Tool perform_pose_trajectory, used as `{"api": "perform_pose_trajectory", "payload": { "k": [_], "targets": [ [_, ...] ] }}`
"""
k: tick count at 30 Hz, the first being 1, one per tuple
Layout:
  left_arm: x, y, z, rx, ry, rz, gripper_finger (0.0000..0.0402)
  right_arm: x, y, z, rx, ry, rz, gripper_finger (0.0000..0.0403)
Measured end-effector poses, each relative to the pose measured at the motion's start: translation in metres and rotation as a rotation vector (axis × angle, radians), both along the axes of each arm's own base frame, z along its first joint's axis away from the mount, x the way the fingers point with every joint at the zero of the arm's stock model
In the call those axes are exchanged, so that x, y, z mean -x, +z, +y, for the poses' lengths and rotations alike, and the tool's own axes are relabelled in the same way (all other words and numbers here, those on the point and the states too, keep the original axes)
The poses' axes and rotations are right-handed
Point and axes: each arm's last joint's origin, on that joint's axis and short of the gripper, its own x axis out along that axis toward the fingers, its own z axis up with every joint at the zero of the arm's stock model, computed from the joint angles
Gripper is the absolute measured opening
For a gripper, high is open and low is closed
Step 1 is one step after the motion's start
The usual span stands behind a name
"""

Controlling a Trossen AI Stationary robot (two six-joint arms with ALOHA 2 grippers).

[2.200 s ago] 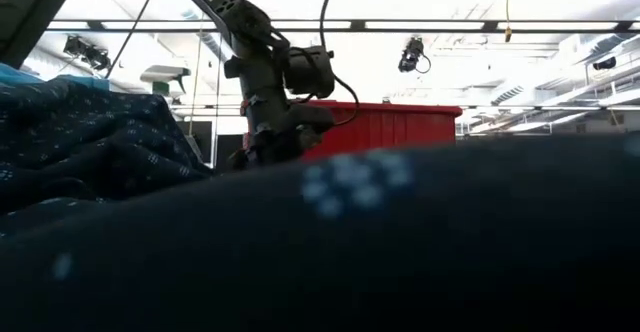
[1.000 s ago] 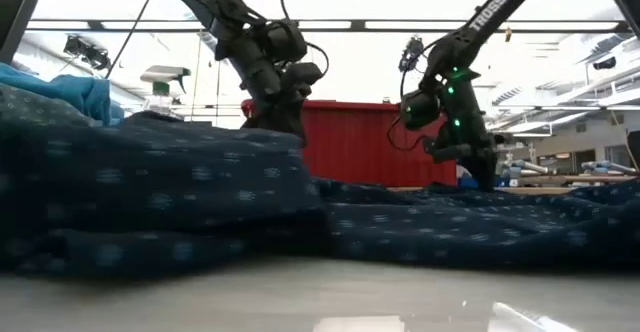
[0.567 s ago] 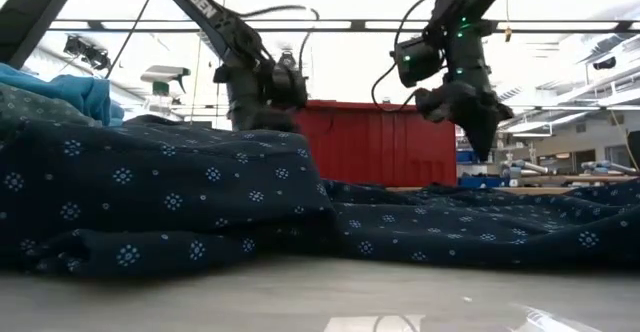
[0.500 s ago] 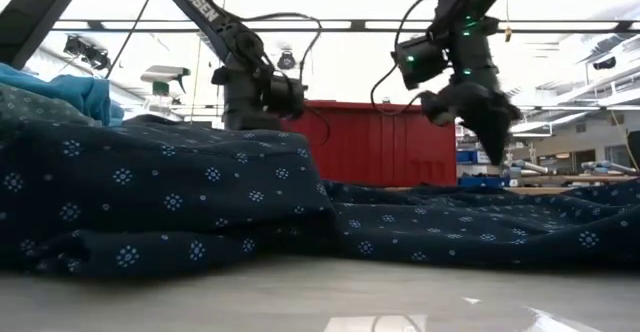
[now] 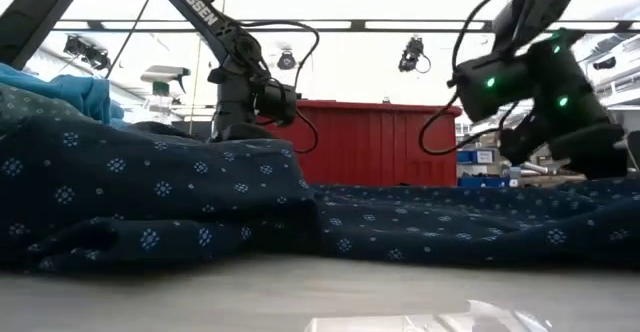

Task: Fold laundry
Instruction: Fold the blue shirt

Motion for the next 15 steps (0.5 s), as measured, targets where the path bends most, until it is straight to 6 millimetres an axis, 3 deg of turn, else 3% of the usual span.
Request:
{"api": "perform_pose_trajectory", "payload": {
  "k": [4, 7, 11, 15],
  "targets": [
    [-0.004, 0.003, -0.001, 0.026, 0.004, -0.025, 0.0049, 0.014, -0.011, -0.031, 0.021, -0.074, 0.098, 0.0001],
    [-0.007, 0.008, 0.000, 0.019, -0.002, -0.043, 0.0049, 0.025, -0.011, -0.061, 0.158, -0.129, 0.161, 0.0001],
    [-0.012, 0.016, 0.006, -0.029, 0.014, -0.060, 0.0049, 0.023, 0.005, -0.105, 0.342, -0.211, 0.070, 0.0002],
    [-0.017, 0.030, 0.015, -0.070, 0.023, -0.084, 0.0049, 0.022, 0.031, -0.133, 0.364, -0.294, -0.033, 0.0003]
  ]
}}
